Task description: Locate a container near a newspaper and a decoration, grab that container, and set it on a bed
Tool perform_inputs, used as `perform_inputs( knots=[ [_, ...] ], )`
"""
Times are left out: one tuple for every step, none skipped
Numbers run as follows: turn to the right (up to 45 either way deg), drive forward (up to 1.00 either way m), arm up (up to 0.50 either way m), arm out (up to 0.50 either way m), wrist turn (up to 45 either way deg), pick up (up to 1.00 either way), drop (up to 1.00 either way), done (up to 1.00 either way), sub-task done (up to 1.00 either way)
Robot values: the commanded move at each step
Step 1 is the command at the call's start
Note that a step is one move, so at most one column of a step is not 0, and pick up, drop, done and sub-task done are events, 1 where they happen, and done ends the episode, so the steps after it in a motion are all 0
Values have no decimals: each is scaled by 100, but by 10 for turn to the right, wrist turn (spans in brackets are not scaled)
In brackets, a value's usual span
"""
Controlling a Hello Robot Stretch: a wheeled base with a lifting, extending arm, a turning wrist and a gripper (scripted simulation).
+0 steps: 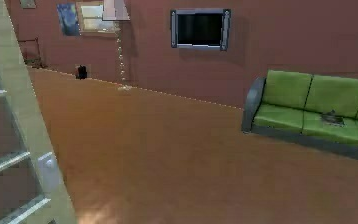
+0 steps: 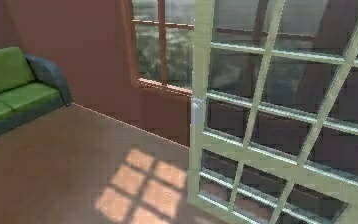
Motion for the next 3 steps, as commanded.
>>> perform_inputs(
  knots=[
    [0, 100, 0, 0, 0, 0, 0, 0, 0],
    [300, 0, 0, 0, 0, 0, 0, 0, 0],
    [0, 5, 0, 0, 0, 0, 0, 0, 0]
  ],
)
